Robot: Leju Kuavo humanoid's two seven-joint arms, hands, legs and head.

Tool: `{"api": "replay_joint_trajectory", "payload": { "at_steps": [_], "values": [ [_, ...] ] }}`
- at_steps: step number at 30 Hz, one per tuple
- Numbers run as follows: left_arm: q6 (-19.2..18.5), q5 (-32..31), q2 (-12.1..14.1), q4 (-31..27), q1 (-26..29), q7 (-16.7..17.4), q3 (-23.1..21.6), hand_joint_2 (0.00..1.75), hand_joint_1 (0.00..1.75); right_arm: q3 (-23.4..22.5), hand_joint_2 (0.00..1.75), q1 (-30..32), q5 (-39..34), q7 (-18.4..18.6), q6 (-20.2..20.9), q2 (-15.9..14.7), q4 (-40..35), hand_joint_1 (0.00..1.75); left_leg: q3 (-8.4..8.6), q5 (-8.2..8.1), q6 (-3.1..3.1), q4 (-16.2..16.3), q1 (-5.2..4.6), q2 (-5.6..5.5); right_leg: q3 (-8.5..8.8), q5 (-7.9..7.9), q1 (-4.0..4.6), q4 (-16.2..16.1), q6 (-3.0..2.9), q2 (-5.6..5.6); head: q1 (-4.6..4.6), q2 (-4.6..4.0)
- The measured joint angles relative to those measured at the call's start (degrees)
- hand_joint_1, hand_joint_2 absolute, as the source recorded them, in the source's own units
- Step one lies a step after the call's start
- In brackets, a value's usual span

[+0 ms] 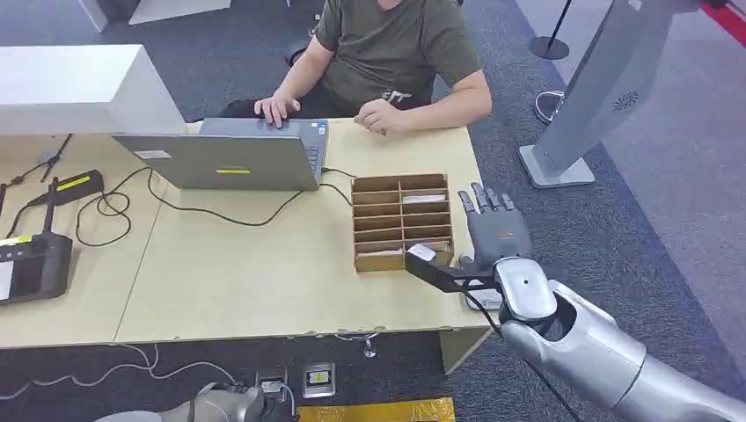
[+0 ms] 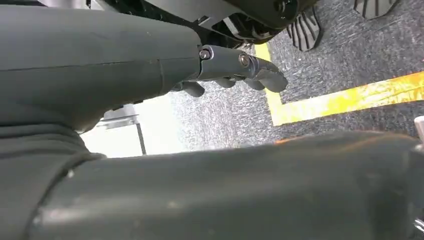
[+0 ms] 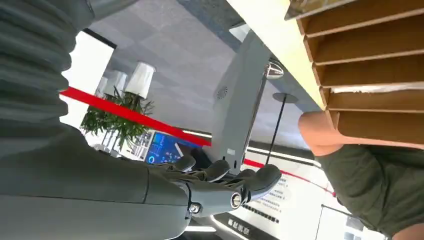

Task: Pass the card to the sensor for recognition and then transmit it.

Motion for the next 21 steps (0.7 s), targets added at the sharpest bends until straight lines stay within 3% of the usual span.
{"api": "replay_joint_trajectory", "payload": {
  "at_steps": [21],
  "values": [
    [0.2,0.0,-0.5,0.0,0.0,0.6,0.0,0.00,0.00,0.2,1.75,2.0,-0.3,-0.2,-0.9,1.4,-1.2,0.00,-0.02,0.00,0.00,0.0,0.00,0.01,0.00,0.00,0.00,0.0,0.00,0.00,-0.02,0.00]
  ]
}}
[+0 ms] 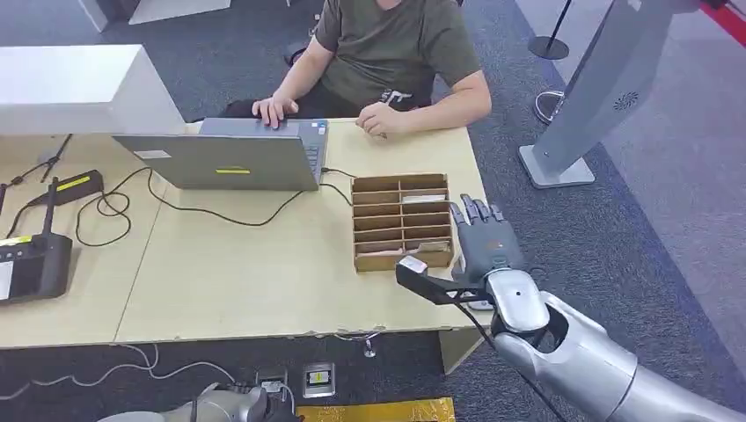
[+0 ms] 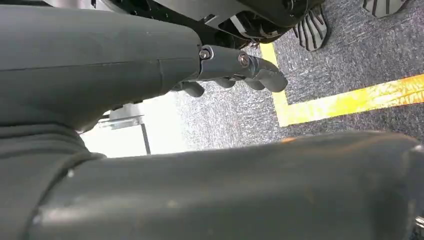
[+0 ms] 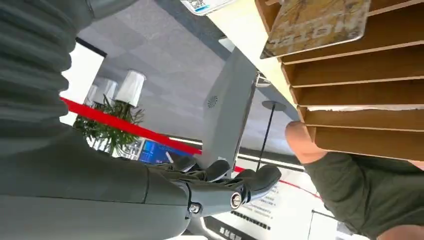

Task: Pass the card to the sensor for recognition and then transmit it.

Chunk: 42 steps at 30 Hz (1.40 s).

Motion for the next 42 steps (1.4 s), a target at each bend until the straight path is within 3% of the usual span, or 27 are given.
{"api": "replay_joint_trajectory", "payload": {
  "at_steps": [19,42],
  "values": [
    [-0.7,0.0,-0.4,0.0,0.0,0.5,0.0,0.00,0.00,0.0,1.75,0.2,1.5,-2.6,-2.1,4.5,2.6,0.00,0.00,0.00,0.00,0.0,0.00,-0.02,0.00,0.00,0.00,0.0,0.00,-0.02,0.02,0.00],
    [-1.3,0.0,-0.6,0.0,-0.1,1.2,0.0,0.00,0.00,0.0,1.75,0.2,2.4,-4.8,-3.7,7.6,8.8,0.00,0.00,0.00,0.00,0.0,0.00,-0.01,0.00,0.00,0.00,0.0,0.00,-0.01,0.02,0.00]
  ]
}}
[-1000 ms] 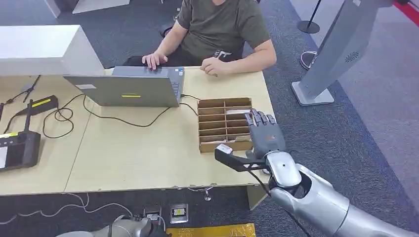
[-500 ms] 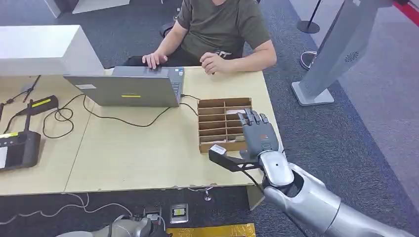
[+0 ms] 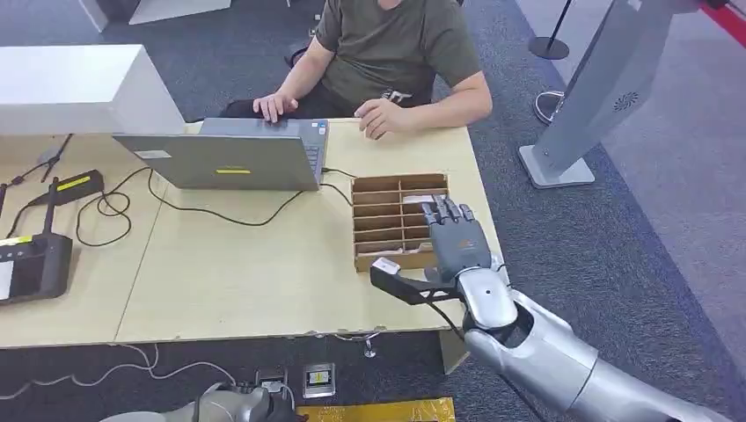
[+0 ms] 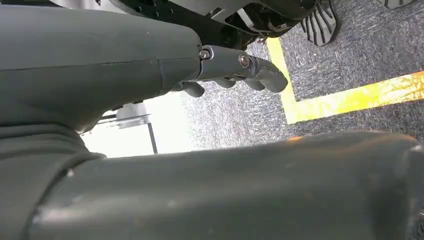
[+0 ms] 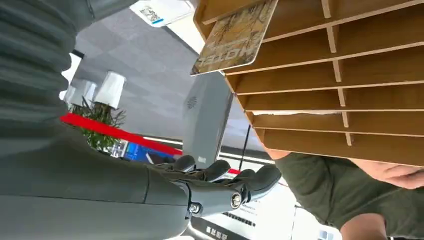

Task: Pass the card to the sensor for recognition and then transmit it.

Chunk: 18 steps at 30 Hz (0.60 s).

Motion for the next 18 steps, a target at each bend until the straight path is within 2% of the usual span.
{"api": "replay_joint_trajectory", "payload": {
  "at_steps": [18],
  "values": [
    [-0.5,0.0,-0.3,0.0,-0.2,0.5,0.0,0.00,0.00,0.8,1.75,-0.5,0.0,-4.4,-2.8,3.7,7.4,0.00,0.00,0.00,0.00,0.0,0.00,0.00,0.00,0.00,0.00,0.0,0.00,0.00,0.00,0.00]
  ]
}}
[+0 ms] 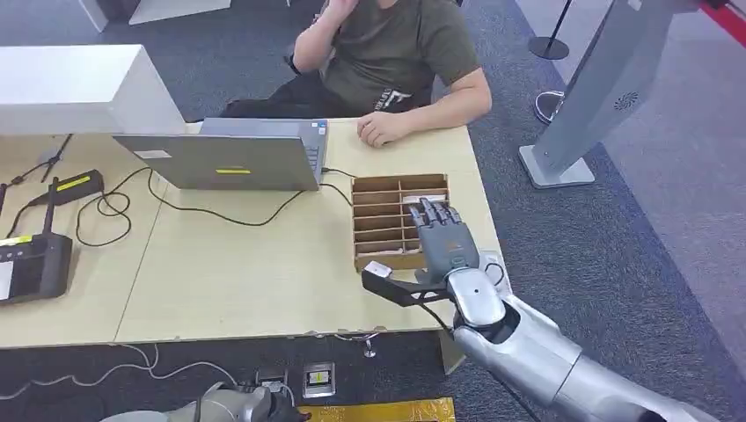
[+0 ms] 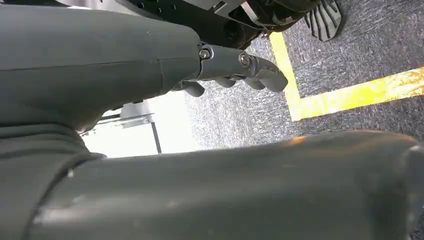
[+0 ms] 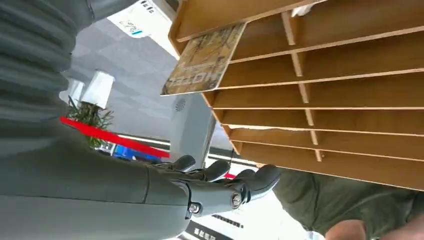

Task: Pass the card to the sensor for recognition and then transmit it.

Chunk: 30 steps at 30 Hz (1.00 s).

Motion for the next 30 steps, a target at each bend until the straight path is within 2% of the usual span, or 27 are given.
{"api": "replay_joint_trajectory", "payload": {
  "at_steps": [9,30],
  "values": [
    [0.1,0.0,0.0,0.0,0.0,0.0,0.0,0.00,0.00,0.1,1.75,-0.7,0.8,-0.2,-0.9,1.7,4.2,0.00,-0.01,0.00,0.00,0.0,0.00,0.00,0.00,0.00,0.00,0.0,0.00,-0.01,0.02,0.00],
    [0.3,0.0,0.1,0.0,0.0,0.0,0.0,0.00,0.00,0.0,1.75,-1.6,1.8,0.4,-1.6,2.1,7.9,0.00,0.00,0.00,0.00,0.0,0.00,0.00,0.00,0.00,0.00,0.0,0.00,0.00,0.00,0.00]
  ]
}}
